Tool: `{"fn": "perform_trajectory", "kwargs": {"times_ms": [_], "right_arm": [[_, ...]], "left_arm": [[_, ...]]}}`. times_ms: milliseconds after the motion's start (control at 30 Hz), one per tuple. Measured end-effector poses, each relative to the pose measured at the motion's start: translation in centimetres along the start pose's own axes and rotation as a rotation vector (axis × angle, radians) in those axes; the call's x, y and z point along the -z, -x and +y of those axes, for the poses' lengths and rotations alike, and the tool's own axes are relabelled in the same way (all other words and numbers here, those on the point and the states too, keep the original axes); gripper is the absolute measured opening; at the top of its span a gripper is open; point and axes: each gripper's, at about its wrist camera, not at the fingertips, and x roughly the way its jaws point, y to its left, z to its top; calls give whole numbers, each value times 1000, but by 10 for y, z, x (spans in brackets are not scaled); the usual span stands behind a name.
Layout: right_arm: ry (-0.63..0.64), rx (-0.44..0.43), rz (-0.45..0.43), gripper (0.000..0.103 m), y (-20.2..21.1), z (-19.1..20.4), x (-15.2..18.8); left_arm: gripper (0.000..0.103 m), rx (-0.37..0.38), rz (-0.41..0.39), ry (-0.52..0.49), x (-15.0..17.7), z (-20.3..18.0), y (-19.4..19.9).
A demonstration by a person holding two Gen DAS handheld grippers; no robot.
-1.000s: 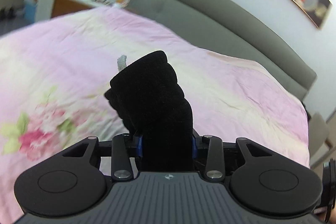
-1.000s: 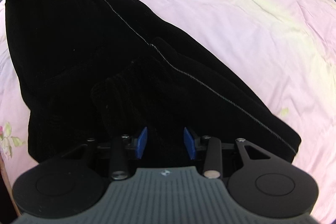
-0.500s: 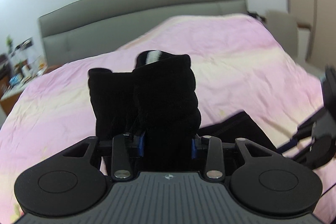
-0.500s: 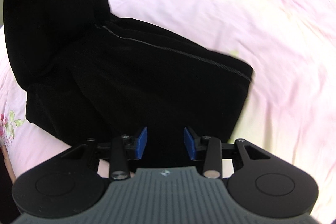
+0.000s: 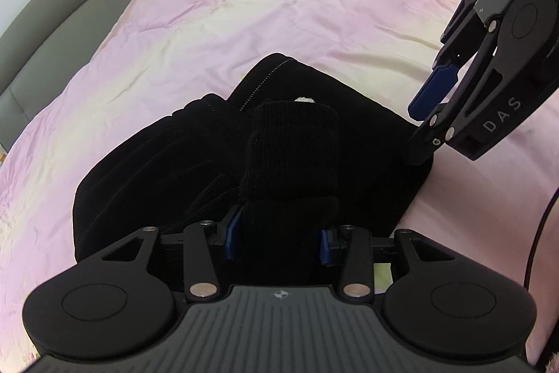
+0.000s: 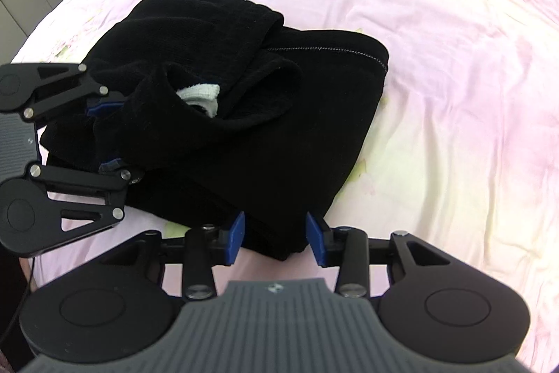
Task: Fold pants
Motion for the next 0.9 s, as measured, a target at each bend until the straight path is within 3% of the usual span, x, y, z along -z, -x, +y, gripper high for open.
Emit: {"fn": "perform_trajectory", "kwargs": {"times_ms": [167, 200, 267, 300, 333, 500, 600, 867, 900], "right_arm": [[-23, 1, -22, 42, 25, -2, 8], [-34, -3, -32, 43, 30, -1, 8], [-54, -2, -48, 44, 39, 3, 3], [-62, 1, -54, 45, 40, 3, 0], [-68, 5, -60, 45, 42, 5, -3], [-127, -18, -100, 45, 53, 13, -14], [-181, -75, -119, 45, 49, 14, -18], [-390, -198, -68, 45, 8, 9, -33], [-421, -204, -58, 38, 4, 8, -33]], "left_arm": [[61, 100, -5, 59, 1, 17, 11], [63, 137, -8, 76, 2, 21, 15], [75, 289, -17, 150, 6, 34, 25], [75, 350, -20, 181, 8, 41, 30], [75, 362, -30, 196, 10, 45, 36], [75, 273, -28, 182, 29, 76, 58], [75, 178, 28, 138, 51, 90, 60], [73, 32, 160, 79, 108, 96, 39], [70, 23, 168, 88, 110, 96, 36]]}}
